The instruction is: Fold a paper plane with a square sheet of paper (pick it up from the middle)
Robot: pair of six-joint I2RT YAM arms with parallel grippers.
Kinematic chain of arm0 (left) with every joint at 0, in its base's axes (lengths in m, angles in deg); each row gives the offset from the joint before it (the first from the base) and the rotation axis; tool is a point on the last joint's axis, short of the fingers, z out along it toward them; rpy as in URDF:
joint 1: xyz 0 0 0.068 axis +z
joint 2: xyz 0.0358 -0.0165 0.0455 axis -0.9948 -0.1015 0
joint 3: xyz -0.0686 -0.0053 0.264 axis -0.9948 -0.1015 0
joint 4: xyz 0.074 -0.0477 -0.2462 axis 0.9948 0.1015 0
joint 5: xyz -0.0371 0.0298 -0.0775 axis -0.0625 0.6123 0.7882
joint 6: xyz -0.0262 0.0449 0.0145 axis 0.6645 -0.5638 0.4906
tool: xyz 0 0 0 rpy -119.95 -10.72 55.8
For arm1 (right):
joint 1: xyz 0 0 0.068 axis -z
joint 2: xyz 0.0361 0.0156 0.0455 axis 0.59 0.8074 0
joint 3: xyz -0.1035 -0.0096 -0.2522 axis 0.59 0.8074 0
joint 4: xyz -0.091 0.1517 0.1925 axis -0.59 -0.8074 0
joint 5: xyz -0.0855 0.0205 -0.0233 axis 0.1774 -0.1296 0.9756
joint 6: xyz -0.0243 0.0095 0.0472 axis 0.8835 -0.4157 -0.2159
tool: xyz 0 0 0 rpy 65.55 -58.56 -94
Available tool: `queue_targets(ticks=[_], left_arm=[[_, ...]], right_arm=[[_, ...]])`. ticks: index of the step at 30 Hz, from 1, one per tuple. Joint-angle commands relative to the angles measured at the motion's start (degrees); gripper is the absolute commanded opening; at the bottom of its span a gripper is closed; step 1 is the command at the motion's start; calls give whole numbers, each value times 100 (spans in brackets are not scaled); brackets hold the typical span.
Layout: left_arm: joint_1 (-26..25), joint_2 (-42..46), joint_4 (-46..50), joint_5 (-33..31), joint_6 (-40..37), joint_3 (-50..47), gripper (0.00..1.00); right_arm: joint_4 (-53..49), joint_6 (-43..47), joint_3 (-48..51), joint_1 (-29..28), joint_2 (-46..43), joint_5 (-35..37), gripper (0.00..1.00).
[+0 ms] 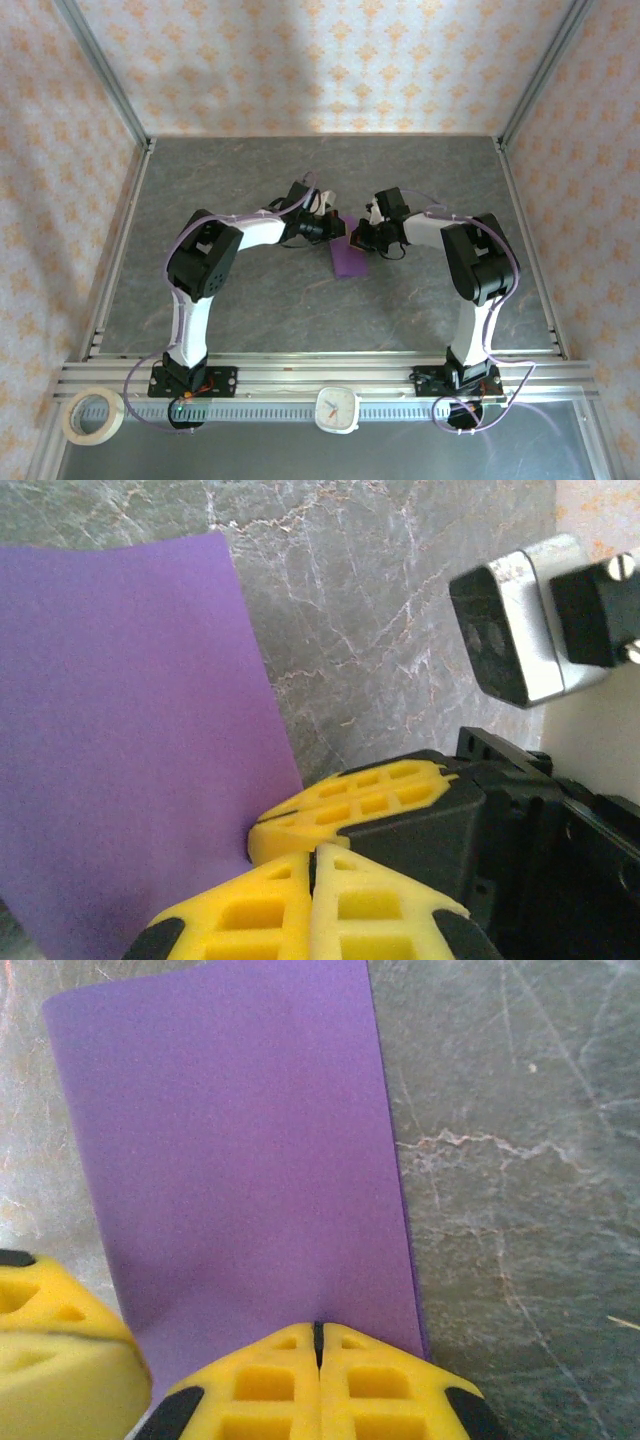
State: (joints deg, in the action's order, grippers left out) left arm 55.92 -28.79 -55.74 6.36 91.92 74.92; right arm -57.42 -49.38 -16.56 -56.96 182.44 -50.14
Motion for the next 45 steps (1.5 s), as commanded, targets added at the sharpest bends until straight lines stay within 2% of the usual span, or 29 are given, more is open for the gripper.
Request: queue_targets(ticks=[1,11,19,27,34,39,45], left_arm=[[-5,-90,334,-58,-10,261,0],[92,-312,1131,-545,-613,208,0],[298,-267,1664,-1250,-1180,-106,0],[356,87,1228,-616,-1108,238,0],[422,-296,898,5,-895,587,0],[534,-666,1033,11,-1008,695,0],[744,-860,1515,-519,-1406,681,0]], right_arm=[[-736,21,336,95,237,639,0],[-700,10,381,100,259,628,0],[-676,-20,437,98,247,650,0],[-650,-57,450,94,237,656,0],[-653,-87,442,101,244,632,0],[-640,-100,469,99,242,627,0],[-646,-99,495,101,228,622,0]])
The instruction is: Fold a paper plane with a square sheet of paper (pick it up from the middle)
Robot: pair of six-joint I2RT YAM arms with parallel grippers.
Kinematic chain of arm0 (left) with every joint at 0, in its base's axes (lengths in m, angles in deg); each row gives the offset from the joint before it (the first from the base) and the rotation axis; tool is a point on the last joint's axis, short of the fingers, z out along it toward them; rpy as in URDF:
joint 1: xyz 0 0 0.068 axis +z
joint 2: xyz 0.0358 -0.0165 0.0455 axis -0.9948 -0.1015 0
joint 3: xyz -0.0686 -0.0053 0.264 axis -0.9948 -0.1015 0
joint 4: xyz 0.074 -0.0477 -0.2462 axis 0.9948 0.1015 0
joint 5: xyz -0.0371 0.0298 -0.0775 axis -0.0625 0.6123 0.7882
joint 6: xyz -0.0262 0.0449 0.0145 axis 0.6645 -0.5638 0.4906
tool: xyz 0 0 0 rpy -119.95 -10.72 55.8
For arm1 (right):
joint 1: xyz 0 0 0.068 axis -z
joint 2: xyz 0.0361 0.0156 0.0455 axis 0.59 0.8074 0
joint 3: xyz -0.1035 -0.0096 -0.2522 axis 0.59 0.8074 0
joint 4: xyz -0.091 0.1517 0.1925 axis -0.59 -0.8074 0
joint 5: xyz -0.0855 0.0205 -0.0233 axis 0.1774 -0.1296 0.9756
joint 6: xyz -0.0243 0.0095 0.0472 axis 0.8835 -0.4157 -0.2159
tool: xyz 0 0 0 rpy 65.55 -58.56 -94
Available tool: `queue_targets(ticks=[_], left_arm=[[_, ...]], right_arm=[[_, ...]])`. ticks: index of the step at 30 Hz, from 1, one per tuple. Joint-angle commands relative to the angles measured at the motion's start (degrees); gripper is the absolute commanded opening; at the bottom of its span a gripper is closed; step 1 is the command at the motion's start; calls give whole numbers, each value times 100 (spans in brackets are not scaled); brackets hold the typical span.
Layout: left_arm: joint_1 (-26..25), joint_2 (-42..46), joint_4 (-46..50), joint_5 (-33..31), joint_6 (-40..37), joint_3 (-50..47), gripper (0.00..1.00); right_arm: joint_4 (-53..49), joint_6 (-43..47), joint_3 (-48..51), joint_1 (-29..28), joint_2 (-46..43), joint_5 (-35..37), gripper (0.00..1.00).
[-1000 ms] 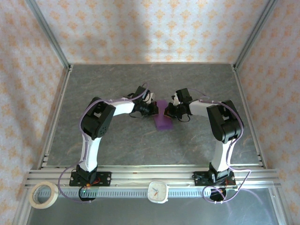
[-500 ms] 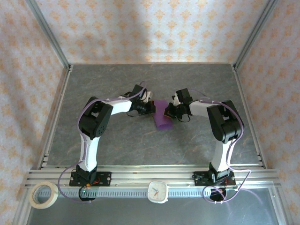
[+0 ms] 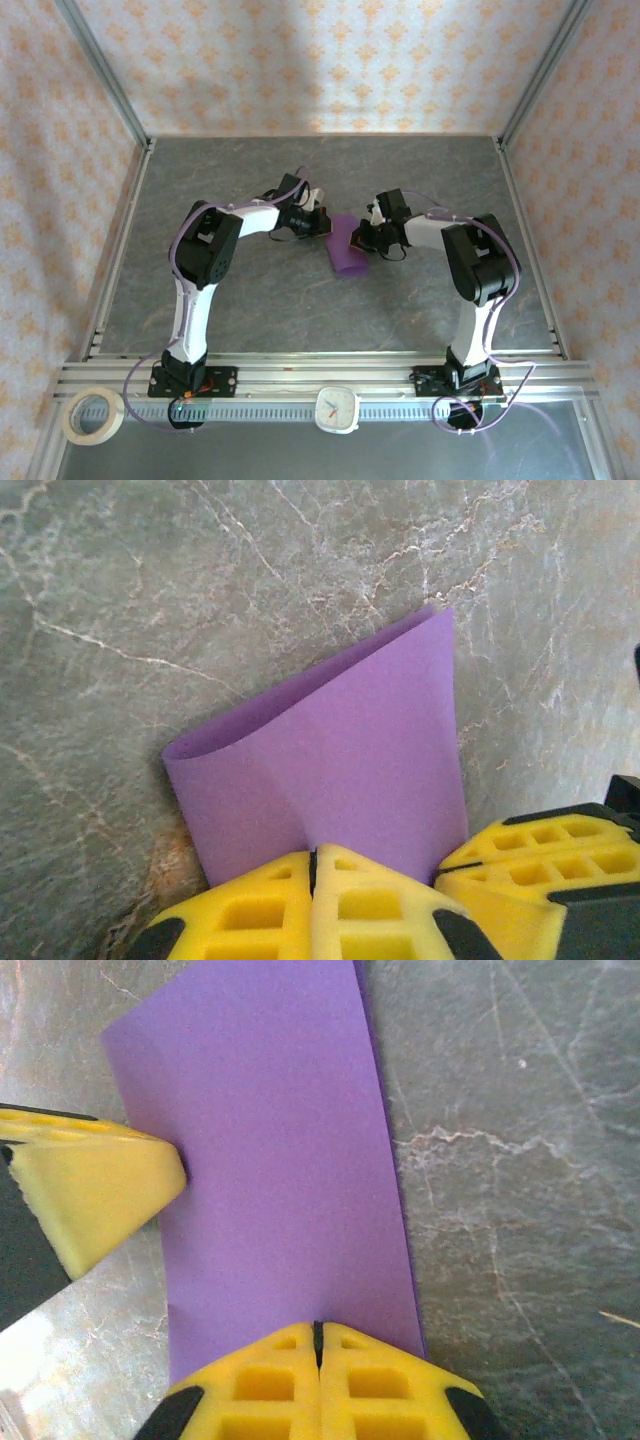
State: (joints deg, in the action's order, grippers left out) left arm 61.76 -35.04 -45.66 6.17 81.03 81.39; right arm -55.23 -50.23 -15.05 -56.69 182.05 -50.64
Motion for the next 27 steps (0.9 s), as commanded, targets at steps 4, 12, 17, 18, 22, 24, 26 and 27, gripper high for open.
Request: queue_targets(ticks=[4,12,17,18,22,24,26,27], left_arm=[[322,-314,641,-638,-403,205,0],[396,-426,985,-1132,-141,904,0],[405,-583,1104,-1271,68,1148,0],[405,-567,1140,-1268,81,1184,0],[405,-181,970,-1345,189,1074,0],[405,75,838,-1253,192,980,0],[396,287,666,-989,381,844,0],[386,363,550,-820,413,763,0]], right_arm=[[-849,-19,354,73,265,673,0],[-801,-46,379,72,272,657,0],[-797,-36,387,68,273,642,0],[-788,-35,396,68,272,637,0],[-761,-60,405,73,267,628,0],[-746,-69,413,75,261,630,0],[-741,-80,427,67,253,633,0],[-731,-80,439,67,253,636,0]])
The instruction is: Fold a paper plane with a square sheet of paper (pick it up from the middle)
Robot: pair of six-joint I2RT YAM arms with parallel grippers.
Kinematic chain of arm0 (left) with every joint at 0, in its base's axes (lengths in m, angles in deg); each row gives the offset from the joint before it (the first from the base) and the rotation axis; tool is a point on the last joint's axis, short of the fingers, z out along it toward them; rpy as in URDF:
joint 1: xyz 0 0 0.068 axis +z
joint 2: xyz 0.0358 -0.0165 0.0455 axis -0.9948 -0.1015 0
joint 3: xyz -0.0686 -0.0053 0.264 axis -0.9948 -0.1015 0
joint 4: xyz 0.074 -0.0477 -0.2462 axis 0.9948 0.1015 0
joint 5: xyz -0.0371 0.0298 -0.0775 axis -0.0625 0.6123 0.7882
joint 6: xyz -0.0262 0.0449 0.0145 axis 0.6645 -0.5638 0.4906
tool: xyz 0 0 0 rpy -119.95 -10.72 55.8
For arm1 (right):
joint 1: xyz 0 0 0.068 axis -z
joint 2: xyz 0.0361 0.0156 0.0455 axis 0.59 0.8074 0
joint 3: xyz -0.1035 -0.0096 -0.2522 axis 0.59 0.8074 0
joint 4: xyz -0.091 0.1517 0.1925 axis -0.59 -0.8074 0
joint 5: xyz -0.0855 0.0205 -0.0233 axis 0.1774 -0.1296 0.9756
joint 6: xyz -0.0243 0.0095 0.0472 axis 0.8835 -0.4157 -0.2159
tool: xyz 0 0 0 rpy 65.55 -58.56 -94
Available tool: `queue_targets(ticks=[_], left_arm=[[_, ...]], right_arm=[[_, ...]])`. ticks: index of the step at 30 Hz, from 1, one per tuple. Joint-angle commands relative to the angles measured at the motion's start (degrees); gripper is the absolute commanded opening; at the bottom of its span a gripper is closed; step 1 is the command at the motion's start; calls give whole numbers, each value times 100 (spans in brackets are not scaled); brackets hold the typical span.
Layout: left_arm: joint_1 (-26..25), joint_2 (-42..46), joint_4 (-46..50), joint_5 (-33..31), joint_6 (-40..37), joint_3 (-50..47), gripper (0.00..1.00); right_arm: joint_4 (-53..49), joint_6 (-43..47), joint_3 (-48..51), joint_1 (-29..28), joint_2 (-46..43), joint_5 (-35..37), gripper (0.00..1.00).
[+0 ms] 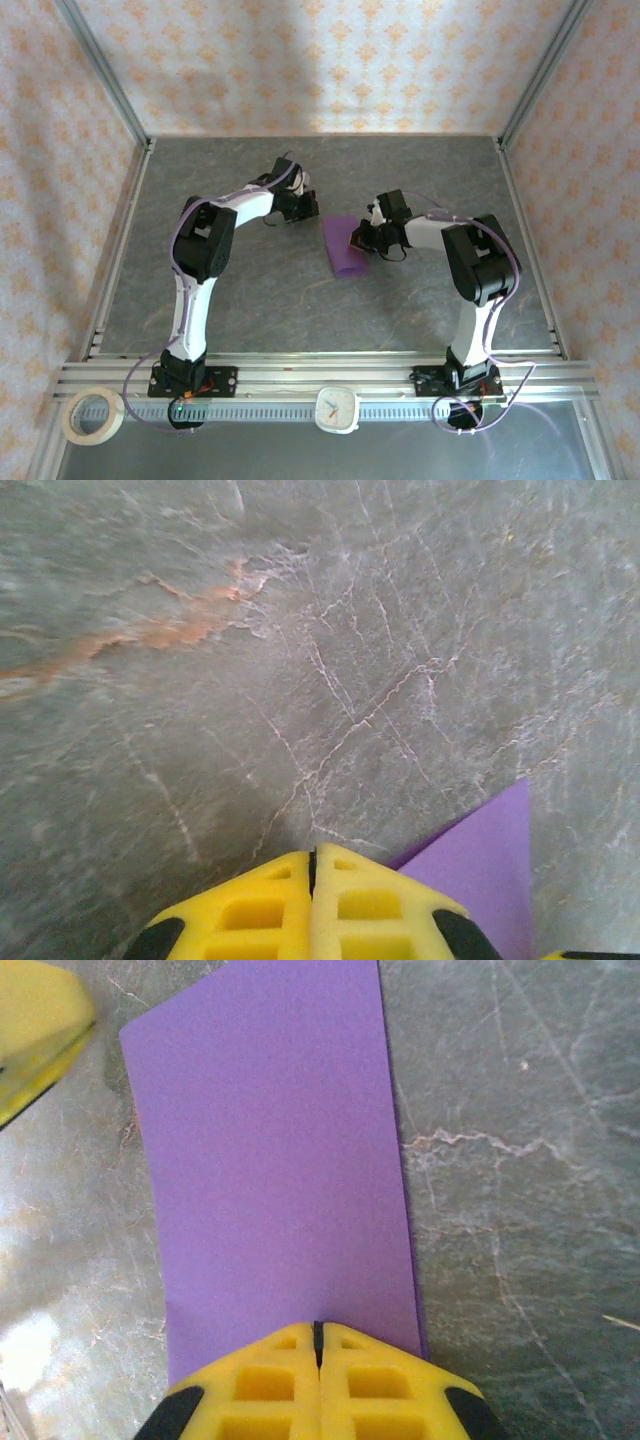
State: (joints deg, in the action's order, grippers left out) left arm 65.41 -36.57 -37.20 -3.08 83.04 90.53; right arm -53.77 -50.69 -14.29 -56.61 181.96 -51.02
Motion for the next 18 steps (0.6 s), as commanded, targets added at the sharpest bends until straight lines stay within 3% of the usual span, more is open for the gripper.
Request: queue_targets(ticks=[1,4,8,18], left_arm=[[10,576,-442,356,258,-260,0],[-102,601,-687,1075,282,-437,0],[-266,408,-598,1561,185,-401,0],[-269,-449,-28,1241,222,108,0]], right_arm=[[-875,-35,364,66,258,674,0],[-855,-51,381,59,261,691,0],[-853,-61,386,65,285,706,0],[-867,-58,373,65,278,713,0]])
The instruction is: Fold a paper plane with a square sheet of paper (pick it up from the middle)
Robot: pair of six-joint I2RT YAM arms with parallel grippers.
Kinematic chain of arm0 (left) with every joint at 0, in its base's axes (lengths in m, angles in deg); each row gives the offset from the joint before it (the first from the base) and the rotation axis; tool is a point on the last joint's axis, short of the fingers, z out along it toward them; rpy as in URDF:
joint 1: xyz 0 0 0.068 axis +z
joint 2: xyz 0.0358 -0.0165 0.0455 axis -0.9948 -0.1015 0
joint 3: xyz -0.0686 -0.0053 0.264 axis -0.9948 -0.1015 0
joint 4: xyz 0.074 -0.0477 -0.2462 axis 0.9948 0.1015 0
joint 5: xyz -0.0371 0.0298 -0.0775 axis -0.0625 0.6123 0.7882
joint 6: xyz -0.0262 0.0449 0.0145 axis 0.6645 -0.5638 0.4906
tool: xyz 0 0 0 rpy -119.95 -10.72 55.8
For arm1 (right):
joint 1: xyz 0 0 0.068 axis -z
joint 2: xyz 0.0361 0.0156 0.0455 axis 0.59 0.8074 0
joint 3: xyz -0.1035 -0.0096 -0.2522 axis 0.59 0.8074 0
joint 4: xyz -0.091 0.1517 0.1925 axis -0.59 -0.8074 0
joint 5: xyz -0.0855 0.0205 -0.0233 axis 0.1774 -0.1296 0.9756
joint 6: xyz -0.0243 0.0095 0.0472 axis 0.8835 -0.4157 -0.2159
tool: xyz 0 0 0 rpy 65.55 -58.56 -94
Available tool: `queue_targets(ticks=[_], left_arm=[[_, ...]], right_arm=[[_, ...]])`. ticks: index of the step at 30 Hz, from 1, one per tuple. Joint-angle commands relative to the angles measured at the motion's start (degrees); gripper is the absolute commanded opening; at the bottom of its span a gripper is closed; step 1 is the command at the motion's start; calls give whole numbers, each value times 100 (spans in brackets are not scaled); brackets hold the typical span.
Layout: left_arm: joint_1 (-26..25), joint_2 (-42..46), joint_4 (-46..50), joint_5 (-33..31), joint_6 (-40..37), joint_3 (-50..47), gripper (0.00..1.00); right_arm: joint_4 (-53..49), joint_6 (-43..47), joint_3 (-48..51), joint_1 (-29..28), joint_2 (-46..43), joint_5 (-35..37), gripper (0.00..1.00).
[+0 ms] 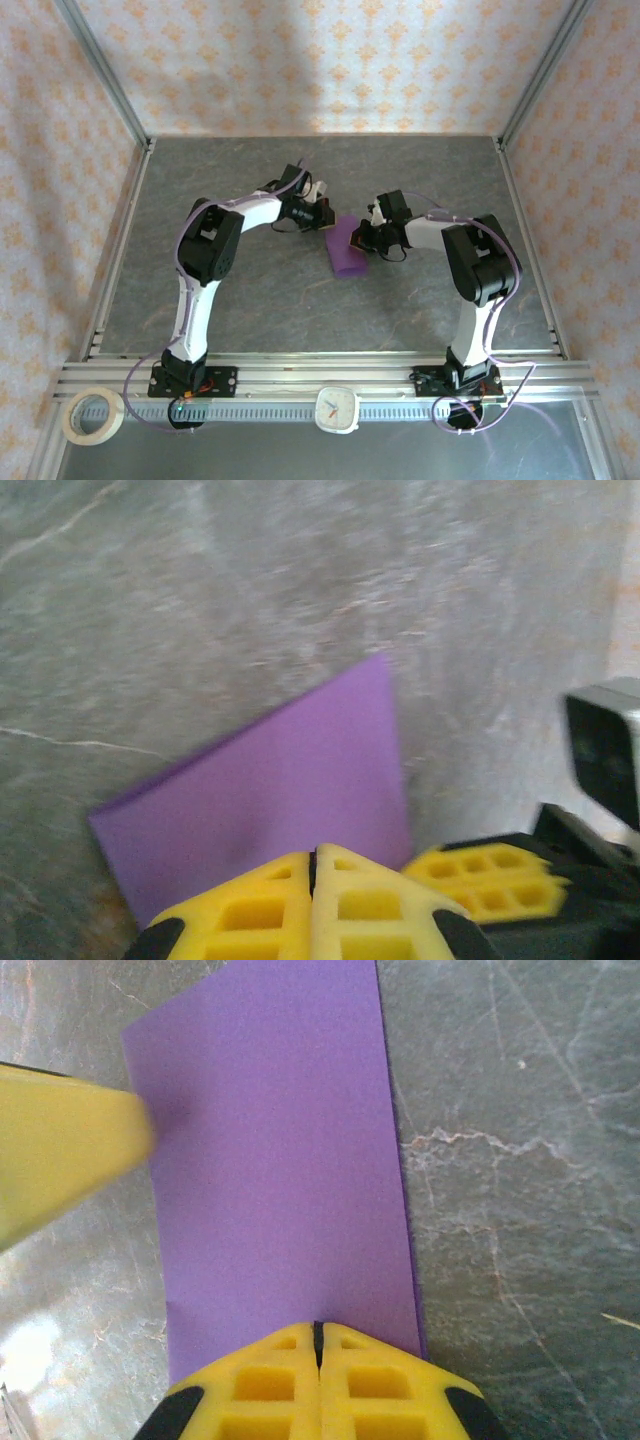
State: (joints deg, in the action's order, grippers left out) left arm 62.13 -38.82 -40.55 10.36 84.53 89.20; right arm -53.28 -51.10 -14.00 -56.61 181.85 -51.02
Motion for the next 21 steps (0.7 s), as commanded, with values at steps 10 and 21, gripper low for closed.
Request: queue_targets(ticks=[10,21], left_arm=[[498,-533,366,-450,271,294,0],[657,-735,644,-781,501,846,0]], right_arm=[[-880,-21,370,66,305,698,0],[-910,-19,335,64,321,692,0]])
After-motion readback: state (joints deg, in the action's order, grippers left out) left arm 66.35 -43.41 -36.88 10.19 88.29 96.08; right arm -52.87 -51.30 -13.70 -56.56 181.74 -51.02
